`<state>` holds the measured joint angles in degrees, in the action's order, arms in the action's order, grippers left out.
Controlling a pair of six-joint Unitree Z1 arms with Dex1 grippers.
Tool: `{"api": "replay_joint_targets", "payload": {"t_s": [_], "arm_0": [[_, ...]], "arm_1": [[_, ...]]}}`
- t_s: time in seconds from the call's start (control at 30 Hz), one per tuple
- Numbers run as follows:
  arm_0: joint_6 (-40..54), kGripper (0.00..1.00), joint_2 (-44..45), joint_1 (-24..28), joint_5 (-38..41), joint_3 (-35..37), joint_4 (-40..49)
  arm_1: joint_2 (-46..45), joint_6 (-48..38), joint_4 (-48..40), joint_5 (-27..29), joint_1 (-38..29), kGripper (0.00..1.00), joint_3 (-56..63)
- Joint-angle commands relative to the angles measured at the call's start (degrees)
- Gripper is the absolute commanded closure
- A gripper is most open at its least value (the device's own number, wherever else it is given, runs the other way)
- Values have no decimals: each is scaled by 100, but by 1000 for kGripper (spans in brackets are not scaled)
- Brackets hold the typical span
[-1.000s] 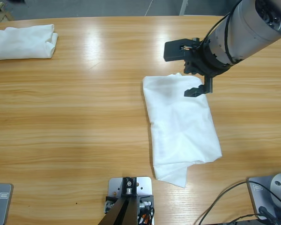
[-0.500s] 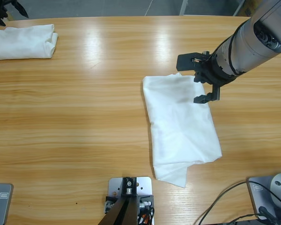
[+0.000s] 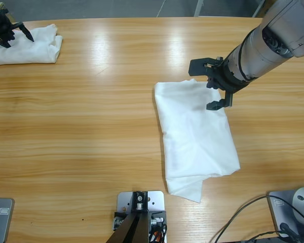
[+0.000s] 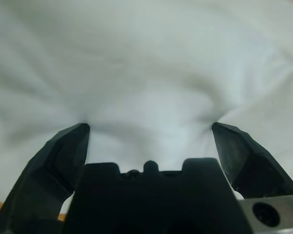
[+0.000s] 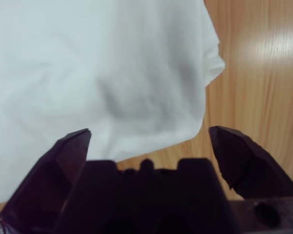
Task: Fold clothes
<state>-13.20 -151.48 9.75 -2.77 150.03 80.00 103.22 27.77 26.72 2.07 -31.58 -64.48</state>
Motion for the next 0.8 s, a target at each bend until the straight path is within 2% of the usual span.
{"api": "replay_joint_targets", "payload": {"t_s": [0.03, 0.13, 0.2, 0.33, 0.4, 0.7, 0.8], "arm_0": [[99, 33, -618, -36, -66, 91, 660], [116, 32, -442, -214, -101, -213, 1188], [116, 32, -212, -382, -136, -577, 1161], [190, 32, 82, -810, -145, -610, 1124], [199, 32, 254, -1022, -136, -889, 1021], [287, 32, 1887, -1427, -140, -4317, -1576], [506, 32, 2334, -1732, -136, -5224, -2312]], "arm_1": [[346, -85, -71, -78, 99, 0, 81], [322, -103, -71, -54, 99, 0, 42], [318, -114, -62, -40, 99, 0, 16], [188, -149, -44, -5, 99, 0, 81], [79, -158, -36, 11, 99, 0, 183], [-343, -191, -11, 59, 99, 0, 455], [-445, -245, 38, 88, 98, 0, 480]]}}
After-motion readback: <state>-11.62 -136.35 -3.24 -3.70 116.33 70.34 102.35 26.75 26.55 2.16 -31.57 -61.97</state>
